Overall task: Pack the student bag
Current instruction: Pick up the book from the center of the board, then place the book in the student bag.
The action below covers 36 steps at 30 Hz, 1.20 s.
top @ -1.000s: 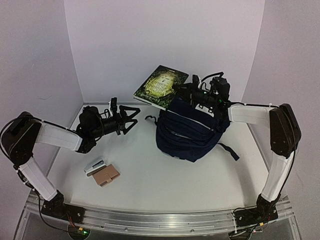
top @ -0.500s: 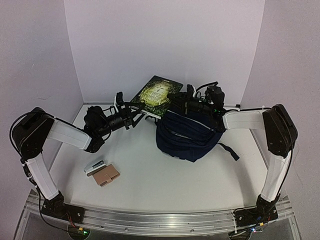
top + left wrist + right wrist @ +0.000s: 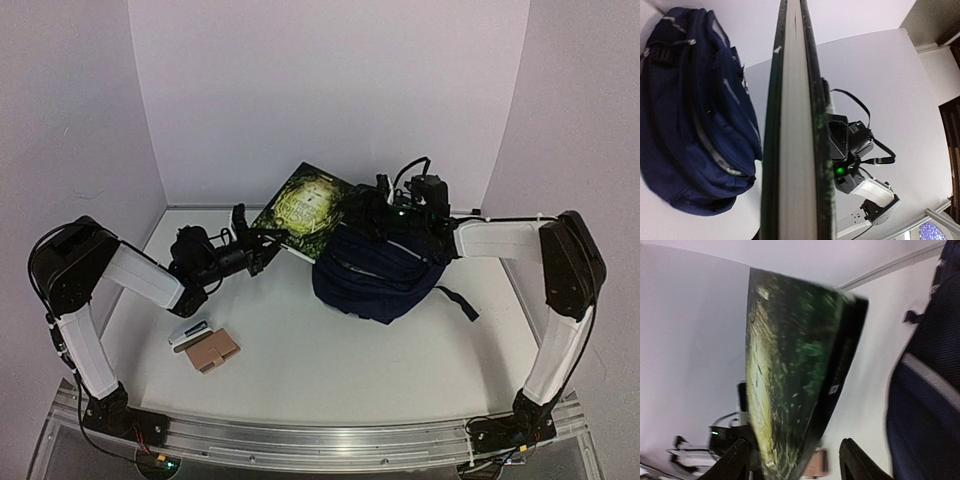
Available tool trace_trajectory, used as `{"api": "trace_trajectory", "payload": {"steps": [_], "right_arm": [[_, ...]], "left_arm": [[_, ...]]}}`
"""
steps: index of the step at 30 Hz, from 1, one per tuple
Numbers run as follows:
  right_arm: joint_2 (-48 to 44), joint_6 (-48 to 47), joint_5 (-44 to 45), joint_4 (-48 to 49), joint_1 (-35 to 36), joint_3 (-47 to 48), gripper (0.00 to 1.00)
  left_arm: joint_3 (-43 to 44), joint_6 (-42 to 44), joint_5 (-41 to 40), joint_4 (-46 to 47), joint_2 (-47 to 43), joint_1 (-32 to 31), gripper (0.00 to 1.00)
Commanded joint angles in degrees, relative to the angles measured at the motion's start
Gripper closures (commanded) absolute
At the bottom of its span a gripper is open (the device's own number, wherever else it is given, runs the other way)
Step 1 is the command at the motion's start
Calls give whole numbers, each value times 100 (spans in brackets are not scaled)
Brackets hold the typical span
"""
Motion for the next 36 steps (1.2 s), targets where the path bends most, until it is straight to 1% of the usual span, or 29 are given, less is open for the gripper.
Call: {"api": "trace_trajectory", "payload": {"steps": [1,2,4,9,12,14,16,18,20,22,26,27,30,34,36], "right_arm": [[-776,-3356,1022,-2675,-69,477,37],[-796,-3960,1214,-3082,-56,554,37],[-805,-4764,1682,-3688,-6,648,38],[-657,-6447,2895,-4335,411,763,34],[-531,-7070,3445,-4438,596,749,33],[-402,-7281,3759,-4461,626,789,34],[-269,-7430,4063,-4467,626,863,38],[-174,-7511,4288,-4465,627,943,45],[-97,-7530,4331,-4467,628,1033,53],[-27,-7534,4399,-4469,627,1145,64],[20,-7570,4539,-4540,626,1455,97],[4,-7557,4502,-4581,627,1545,100],[-66,-7456,4153,-4938,626,1987,100],[-183,-7278,3151,-5450,626,2595,100],[-178,-7211,2812,-5752,626,2933,100]], "left_arm": [[-421,-52,-404,456,-759,2,100],[-519,-27,-451,323,-896,0,100],[-679,61,-510,-19,-1183,1,100],[-849,359,-541,-962,-1884,-4,100],[-902,565,-543,-1538,-2304,-1,100],[-970,666,-535,-1842,-2548,-6,100],[-1074,691,-539,-2063,-2764,-6,100],[-1216,689,-555,-2241,-2981,-6,100],[-1344,689,-526,-2419,-3157,-6,100],[-1477,691,-449,-2525,-3282,-14,100],[-1671,759,-284,-2918,-3612,-16,100],[-1676,808,-227,-3087,-3696,-21,100],[-1704,905,3,-3313,-3814,-43,100],[-1753,949,328,-3318,-3773,-126,100],[-1711,980,444,-3239,-3704,-187,100]]}}
